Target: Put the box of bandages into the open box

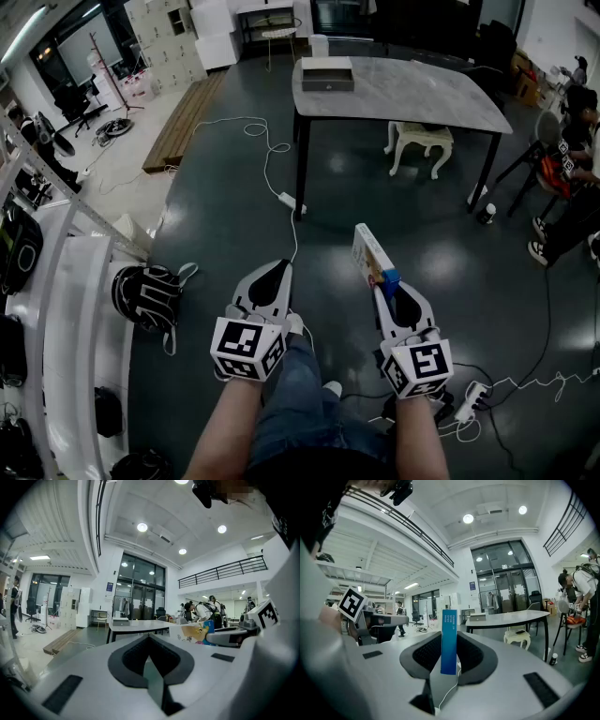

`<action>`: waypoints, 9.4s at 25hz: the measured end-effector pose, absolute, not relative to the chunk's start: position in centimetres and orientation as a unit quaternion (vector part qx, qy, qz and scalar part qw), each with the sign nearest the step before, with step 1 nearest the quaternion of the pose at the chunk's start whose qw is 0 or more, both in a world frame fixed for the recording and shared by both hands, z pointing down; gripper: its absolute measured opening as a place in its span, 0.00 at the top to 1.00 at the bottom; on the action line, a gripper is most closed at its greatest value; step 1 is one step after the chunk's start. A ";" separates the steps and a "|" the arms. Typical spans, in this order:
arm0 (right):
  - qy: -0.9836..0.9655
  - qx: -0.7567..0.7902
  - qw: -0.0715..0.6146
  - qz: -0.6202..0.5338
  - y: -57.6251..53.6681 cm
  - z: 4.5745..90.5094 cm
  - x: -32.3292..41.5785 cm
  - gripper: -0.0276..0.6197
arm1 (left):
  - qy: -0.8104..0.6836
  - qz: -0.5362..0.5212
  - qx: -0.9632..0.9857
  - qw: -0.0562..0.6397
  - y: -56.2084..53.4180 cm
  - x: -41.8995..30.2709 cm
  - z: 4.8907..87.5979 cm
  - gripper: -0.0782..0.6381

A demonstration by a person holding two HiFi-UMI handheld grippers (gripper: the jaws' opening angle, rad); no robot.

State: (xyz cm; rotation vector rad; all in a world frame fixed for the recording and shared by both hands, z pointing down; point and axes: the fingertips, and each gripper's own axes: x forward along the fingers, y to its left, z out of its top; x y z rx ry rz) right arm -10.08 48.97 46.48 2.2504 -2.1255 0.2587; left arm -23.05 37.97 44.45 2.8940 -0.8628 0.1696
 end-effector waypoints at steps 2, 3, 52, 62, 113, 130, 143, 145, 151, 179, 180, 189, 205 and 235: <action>-0.681 0.727 0.011 0.090 49.1 46.0 -10.4 0.79 | -0.283 0.055 0.956 0.055 38.2 -23.3 44.1 0.87; -0.680 0.728 0.009 0.091 49.1 45.8 -10.6 0.79 | -0.283 0.055 0.956 0.054 38.3 -23.5 44.0 0.87; -0.661 0.745 -0.014 -0.089 16.9 31.5 2.0 0.79 | -0.256 -0.080 0.963 -0.010 5.3 -11.7 32.8 0.87; -0.675 0.732 -0.016 -0.084 9.5 32.7 8.7 0.79 | -0.279 -0.074 0.957 -0.021 -1.6 -5.6 33.2 0.87; -0.728 0.685 0.003 -0.009 -28.3 35.0 26.1 0.79 | -0.390 -0.062 0.918 0.043 -39.0 7.6 35.1 0.87; -0.745 0.649 0.061 0.143 -27.8 46.9 24.4 0.79 | -0.442 0.019 0.886 0.141 -38.9 4.7 45.5 0.87; -0.740 0.607 0.108 0.271 -27.8 54.3 22.9 0.79 | -0.466 0.066 0.867 0.165 -37.7 2.6 49.5 0.87; -0.733 0.605 0.110 0.291 -28.2 54.8 23.2 0.79 | -0.468 0.067 0.865 0.165 -38.1 2.6 49.6 0.87; -0.712 0.594 0.133 0.351 -29.8 55.7 23.6 0.79 | -0.479 0.066 0.860 0.164 -39.1 2.2 48.9 0.87; -0.585 0.554 0.243 0.540 -32.4 65.1 28.1 0.61 | -0.547 0.032 0.820 0.163 -41.6 -1.5 46.9 0.87; -0.579 0.554 0.264 0.537 -32.3 65.7 28.4 0.59 | -0.549 0.030 0.819 0.162 -41.6 -1.5 46.7 0.87; -0.562 0.547 0.362 0.504 -31.7 67.5 28.4 0.57 | -0.555 0.024 0.818 0.153 -41.4 -1.9 45.7 0.87; -0.583 0.600 0.283 0.470 -35.3 61.0 29.8 0.80 | -0.547 -0.002 0.830 0.110 -41.1 -2.8 41.4 0.87; -0.750 0.661 -0.039 -0.004 -33.3 37.5 30.5 0.92 | -0.469 -0.043 0.880 0.061 -41.5 3.7 36.6 0.87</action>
